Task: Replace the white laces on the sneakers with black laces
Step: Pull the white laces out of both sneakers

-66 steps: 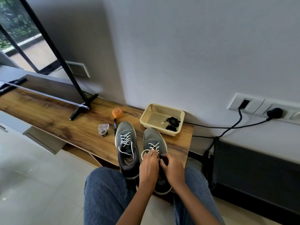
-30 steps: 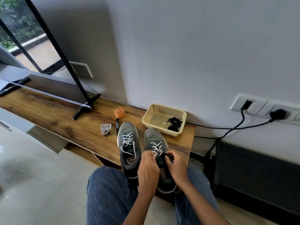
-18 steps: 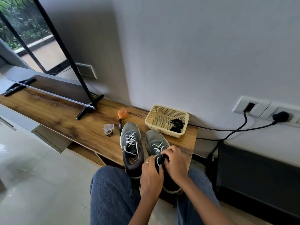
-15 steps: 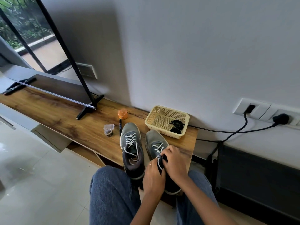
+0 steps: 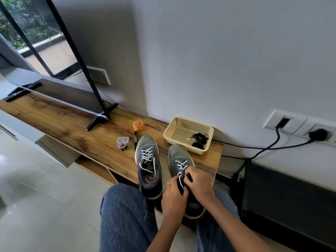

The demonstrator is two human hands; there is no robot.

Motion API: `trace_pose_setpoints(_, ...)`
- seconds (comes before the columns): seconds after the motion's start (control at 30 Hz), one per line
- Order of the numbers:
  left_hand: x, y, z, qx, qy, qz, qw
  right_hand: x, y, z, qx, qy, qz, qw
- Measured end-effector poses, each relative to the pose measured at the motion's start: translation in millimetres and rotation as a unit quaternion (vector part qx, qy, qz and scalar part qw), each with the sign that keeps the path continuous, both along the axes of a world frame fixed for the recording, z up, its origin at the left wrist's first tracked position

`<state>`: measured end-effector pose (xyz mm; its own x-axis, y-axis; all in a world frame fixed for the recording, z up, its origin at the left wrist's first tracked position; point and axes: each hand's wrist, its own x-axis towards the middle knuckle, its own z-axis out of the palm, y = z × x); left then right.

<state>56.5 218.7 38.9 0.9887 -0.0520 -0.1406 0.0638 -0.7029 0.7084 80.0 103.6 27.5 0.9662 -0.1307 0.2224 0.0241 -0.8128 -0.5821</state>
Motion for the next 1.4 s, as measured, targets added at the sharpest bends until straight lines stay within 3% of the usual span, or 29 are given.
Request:
trace_pose_setpoints(0.33,-6,-2,0,-0.004,-0.002,-0.004,1.000,-1,-4,4,0.148,0.072,-0.047,0.985)
trace_pose_setpoints(0.6,-11,2,-1,-0.054,-0.053,0.061,0.995,3,-15,8,0.300,0.128,-0.131,0.936)
trace_pose_setpoints(0.67,-10,0,-5,-0.018,-0.107,0.045,0.993,1,-13,10,0.273,0.114,-0.109,0.949)
trace_pose_setpoints(0.8,-2,-2,-15,0.095,-0.166,0.007,0.981,-4,-6,22,0.081,0.087,0.015,0.993)
trace_pose_setpoints(0.9,2,-1,-11,0.125,-0.162,0.018,0.979,-6,-3,21,-0.047,0.076,0.047,0.995)
trace_pose_setpoints(1.07,3,-1,-13,0.133,-0.170,0.034,0.976,-7,1,20,-0.171,-0.006,0.043,0.984)
trace_pose_setpoints(1.17,3,-2,-10,0.104,-0.169,0.050,0.979,-9,2,16,-0.111,-0.017,0.019,0.994)
trace_pose_setpoints(1.27,3,-1,-10,0.070,-0.173,0.065,0.980,-10,-6,17,-0.033,-0.038,-0.081,0.995)
trace_pose_setpoints(1.4,2,-2,-15,0.053,-0.189,0.071,0.978,-11,-13,23,0.160,-0.036,-0.238,0.957)
